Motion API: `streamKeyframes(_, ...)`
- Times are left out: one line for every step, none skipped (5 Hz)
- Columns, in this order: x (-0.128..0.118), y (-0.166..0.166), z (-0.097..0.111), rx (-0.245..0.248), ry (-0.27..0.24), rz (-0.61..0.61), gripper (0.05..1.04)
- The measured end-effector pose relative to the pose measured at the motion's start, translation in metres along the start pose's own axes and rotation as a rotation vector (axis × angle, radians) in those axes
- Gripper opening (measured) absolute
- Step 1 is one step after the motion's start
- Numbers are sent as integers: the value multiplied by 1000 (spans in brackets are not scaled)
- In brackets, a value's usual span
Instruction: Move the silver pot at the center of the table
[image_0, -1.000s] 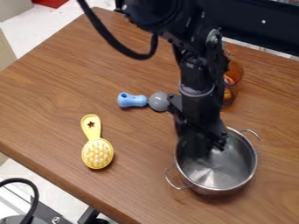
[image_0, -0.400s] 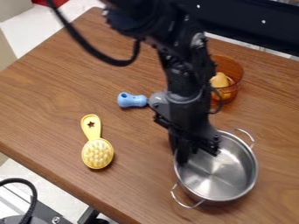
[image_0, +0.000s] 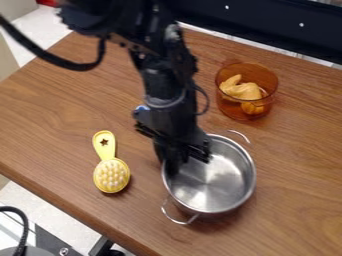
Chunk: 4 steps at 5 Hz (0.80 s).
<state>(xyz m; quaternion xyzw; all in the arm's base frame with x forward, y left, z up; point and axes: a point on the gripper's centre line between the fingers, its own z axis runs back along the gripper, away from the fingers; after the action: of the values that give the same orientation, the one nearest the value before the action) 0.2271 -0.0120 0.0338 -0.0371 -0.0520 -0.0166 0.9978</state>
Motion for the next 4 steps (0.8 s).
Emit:
streamKeyframes(1,18,0,-9,4,46,56)
streamKeyframes(7,34,-3,-8,9,74,56)
streamKeyframes(8,40,-3,-7,19,82,56)
streamKeyframes(8,45,-7,2,28,83,56)
